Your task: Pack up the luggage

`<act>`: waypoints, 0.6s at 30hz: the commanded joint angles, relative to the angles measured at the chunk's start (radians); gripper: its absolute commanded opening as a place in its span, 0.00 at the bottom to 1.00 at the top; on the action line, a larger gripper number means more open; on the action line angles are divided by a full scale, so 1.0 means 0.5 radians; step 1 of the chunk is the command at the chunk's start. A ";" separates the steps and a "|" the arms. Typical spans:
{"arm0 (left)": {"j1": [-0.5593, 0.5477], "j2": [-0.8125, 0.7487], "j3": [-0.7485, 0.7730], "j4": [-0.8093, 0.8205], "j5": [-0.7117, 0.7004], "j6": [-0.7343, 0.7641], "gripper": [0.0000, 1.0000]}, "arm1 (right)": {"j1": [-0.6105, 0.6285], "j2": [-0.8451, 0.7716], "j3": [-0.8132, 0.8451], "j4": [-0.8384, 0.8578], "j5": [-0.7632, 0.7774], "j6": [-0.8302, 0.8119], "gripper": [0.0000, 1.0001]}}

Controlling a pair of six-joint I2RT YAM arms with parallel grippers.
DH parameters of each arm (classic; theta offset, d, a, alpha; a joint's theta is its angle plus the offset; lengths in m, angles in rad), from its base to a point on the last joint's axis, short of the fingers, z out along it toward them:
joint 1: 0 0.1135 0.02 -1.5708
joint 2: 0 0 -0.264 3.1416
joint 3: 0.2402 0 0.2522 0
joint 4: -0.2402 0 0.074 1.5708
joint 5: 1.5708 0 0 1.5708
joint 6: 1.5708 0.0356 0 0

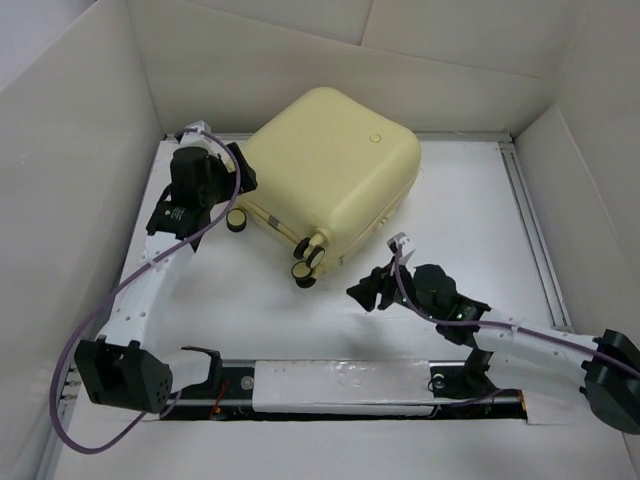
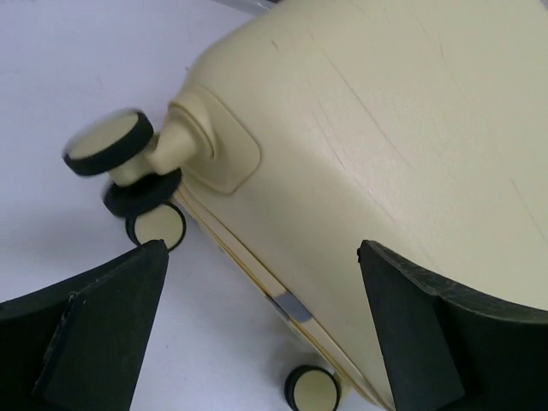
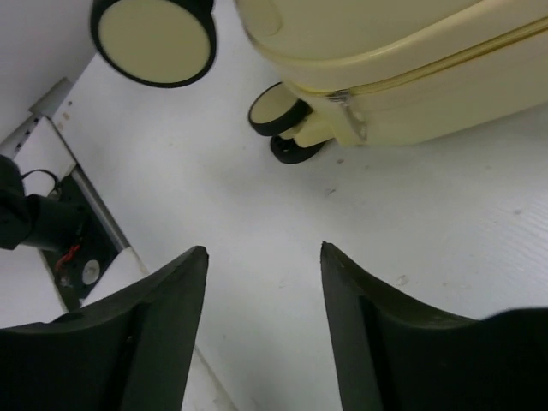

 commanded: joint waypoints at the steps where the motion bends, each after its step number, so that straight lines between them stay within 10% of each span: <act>1: -0.003 0.155 0.107 -0.087 -0.182 0.029 0.92 | 0.126 -0.002 0.002 0.223 0.031 0.122 0.63; 5: -0.003 0.229 0.205 -0.118 -0.256 0.048 0.93 | 0.481 -0.002 0.115 0.245 0.261 0.205 1.00; 18: 0.113 0.106 0.165 -0.010 -0.186 -0.109 0.93 | 0.623 0.614 0.885 0.003 0.994 0.336 1.00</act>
